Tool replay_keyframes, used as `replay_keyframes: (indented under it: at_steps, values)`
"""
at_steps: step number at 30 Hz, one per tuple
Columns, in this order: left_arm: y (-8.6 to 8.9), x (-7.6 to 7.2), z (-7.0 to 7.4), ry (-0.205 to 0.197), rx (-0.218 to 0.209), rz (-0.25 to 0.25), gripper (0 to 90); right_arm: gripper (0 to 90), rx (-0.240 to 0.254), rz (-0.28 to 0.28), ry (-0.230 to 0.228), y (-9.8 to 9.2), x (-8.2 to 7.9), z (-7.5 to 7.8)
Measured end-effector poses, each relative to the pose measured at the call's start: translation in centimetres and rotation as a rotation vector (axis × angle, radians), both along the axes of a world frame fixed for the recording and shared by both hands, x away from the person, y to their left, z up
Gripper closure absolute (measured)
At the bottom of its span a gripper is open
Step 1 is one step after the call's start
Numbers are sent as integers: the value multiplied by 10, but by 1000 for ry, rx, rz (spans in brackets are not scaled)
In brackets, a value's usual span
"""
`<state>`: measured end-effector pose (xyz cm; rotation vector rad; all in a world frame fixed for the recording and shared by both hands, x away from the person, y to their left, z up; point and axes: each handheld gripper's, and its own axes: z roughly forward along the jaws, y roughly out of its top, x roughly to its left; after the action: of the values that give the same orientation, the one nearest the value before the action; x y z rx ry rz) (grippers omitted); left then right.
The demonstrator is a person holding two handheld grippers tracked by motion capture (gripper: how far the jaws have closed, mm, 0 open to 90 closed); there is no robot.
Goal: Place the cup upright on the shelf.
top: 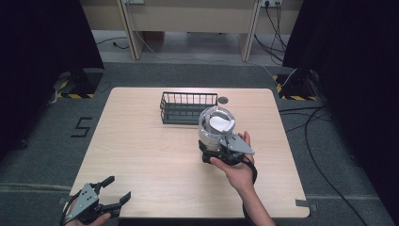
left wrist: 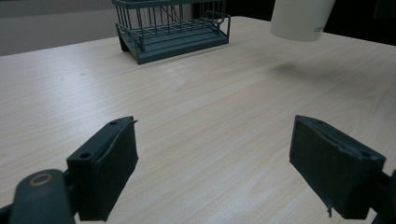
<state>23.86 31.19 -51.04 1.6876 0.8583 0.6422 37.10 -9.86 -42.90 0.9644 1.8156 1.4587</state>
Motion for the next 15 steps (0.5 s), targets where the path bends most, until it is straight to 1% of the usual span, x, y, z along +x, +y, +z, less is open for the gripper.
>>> replay_keyframes:
  at_steps: [2,12,13,15]
  values:
    - [0,0,0,1,0,0,145,98,0,-3,3,1,5,2]
    - [0,0,0,0,-8,2,145,98,-9,-4,4,5,20,7]
    - [0,0,0,0,-8,2,145,98,-7,-6,7,7,24,8]
    - [1,0,0,-2,-7,2,145,98,-4,-6,8,7,26,9]
